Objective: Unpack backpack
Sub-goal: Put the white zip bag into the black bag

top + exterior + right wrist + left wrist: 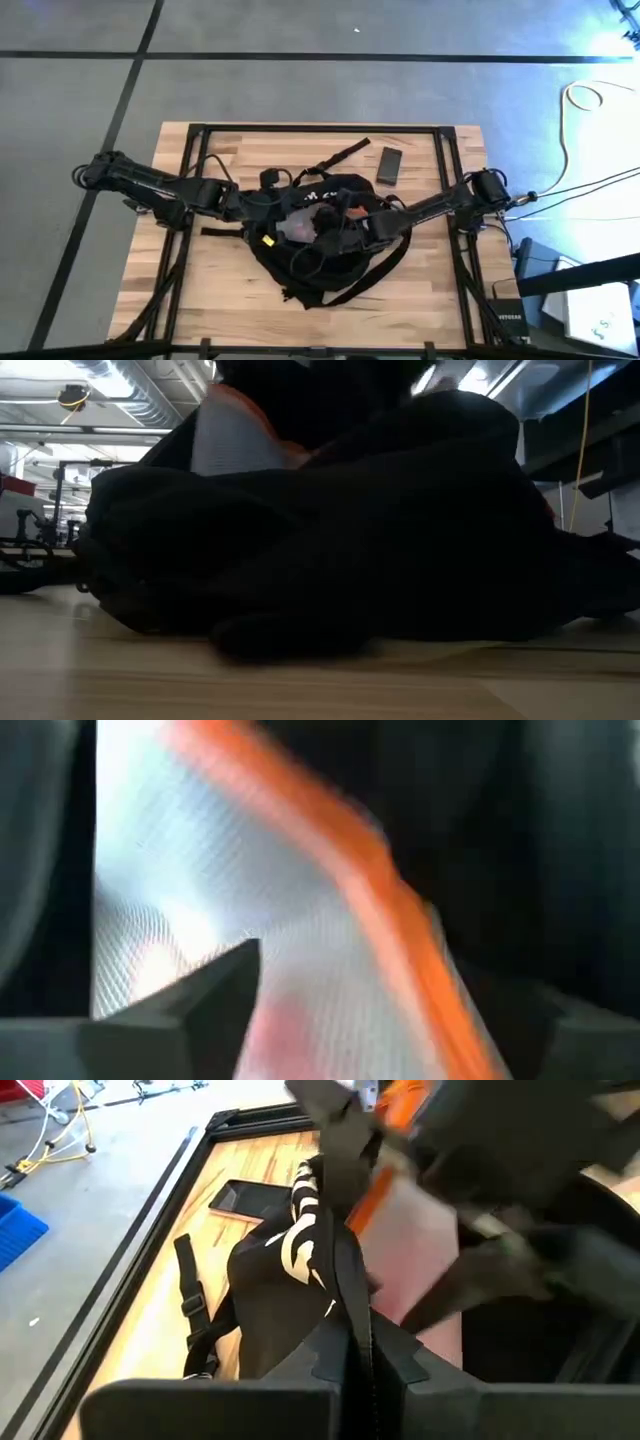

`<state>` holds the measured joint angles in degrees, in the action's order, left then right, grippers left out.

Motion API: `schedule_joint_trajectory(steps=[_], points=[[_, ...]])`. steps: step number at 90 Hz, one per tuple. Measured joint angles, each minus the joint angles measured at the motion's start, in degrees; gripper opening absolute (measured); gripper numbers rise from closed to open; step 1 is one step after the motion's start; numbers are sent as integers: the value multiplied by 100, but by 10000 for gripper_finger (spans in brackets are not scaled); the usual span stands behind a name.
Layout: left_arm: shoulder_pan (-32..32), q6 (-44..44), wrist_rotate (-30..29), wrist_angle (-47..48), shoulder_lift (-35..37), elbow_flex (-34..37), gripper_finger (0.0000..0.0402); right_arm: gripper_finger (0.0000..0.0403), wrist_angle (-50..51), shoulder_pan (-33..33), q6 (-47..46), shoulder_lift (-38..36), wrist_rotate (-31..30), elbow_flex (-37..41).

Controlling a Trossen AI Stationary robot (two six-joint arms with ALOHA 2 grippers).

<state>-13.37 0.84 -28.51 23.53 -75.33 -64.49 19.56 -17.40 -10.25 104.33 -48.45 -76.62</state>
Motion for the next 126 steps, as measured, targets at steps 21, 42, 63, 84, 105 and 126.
schedule_joint_trajectory(steps=[21,42,63,84,105,126], points=[[0,0,0,37,0,0,1,319,7,-506,668,0,-1378,-290],[2,13,-2,33,0,0,1,280,968,-673,-178,0,-2914,-290],[2,17,-9,108,0,0,1,199,746,-966,-769,-2,-3261,-520],[37,2,-37,160,0,0,1,56,666,-1581,-1057,-11,-2197,-786],[37,-44,-39,142,0,0,1,5,397,-1999,-775,76,-1370,-740],[37,23,-42,139,0,0,1,0,180,-1292,-1500,567,-1353,-618]])
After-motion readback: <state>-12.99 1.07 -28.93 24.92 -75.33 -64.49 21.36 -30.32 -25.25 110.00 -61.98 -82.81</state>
